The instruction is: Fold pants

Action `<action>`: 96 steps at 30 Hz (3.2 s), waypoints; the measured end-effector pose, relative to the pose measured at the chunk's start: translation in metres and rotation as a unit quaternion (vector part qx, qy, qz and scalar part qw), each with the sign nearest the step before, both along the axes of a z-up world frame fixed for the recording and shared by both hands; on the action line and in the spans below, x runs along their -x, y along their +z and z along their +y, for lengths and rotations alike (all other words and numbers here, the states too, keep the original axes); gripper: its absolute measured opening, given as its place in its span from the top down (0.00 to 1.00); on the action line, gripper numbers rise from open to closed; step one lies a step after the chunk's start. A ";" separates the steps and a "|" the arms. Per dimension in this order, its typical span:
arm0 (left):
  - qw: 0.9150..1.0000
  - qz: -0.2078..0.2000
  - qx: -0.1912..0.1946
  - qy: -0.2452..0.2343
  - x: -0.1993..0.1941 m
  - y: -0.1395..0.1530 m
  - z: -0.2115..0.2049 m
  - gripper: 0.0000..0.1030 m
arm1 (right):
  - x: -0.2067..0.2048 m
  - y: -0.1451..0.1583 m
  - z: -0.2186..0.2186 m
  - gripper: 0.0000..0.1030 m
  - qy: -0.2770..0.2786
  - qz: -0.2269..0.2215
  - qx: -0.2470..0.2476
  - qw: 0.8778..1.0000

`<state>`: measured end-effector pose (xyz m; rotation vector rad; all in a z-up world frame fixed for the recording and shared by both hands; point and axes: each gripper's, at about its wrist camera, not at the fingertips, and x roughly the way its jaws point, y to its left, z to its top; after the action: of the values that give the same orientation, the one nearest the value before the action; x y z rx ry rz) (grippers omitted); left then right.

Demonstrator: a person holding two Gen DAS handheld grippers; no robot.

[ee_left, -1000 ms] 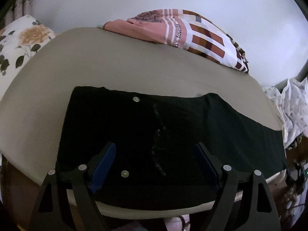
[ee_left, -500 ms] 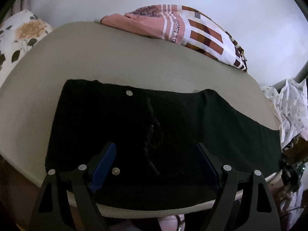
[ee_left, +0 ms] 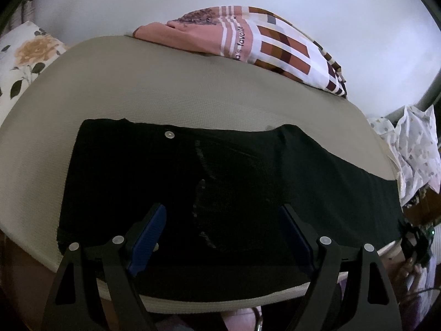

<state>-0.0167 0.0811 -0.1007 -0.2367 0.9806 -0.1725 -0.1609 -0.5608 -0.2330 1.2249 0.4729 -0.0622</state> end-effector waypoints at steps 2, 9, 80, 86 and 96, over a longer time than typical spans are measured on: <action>1.000 -0.003 0.000 -0.002 0.001 0.001 -0.001 0.19 | -0.004 0.003 -0.001 0.90 0.001 0.025 0.013 1.000; 1.000 -0.007 0.006 -0.006 0.003 0.005 -0.001 0.19 | -0.018 0.028 0.016 0.94 0.010 0.108 0.129 0.986; 0.998 -0.002 0.054 0.030 0.019 0.000 0.044 0.19 | -0.072 0.118 0.119 0.93 0.065 0.117 0.233 0.963; 0.998 -0.003 0.057 0.028 0.021 -0.001 0.044 0.19 | -0.097 0.131 0.168 0.93 0.123 0.091 0.236 0.960; 0.996 0.006 0.074 0.042 0.026 -0.006 0.054 0.19 | -0.134 0.129 0.254 0.93 0.222 0.070 0.210 0.950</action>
<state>-0.0423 0.1348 -0.1069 -0.4155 0.9684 -0.1670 -0.0271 -0.3070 -0.1042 0.6798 0.8067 0.1296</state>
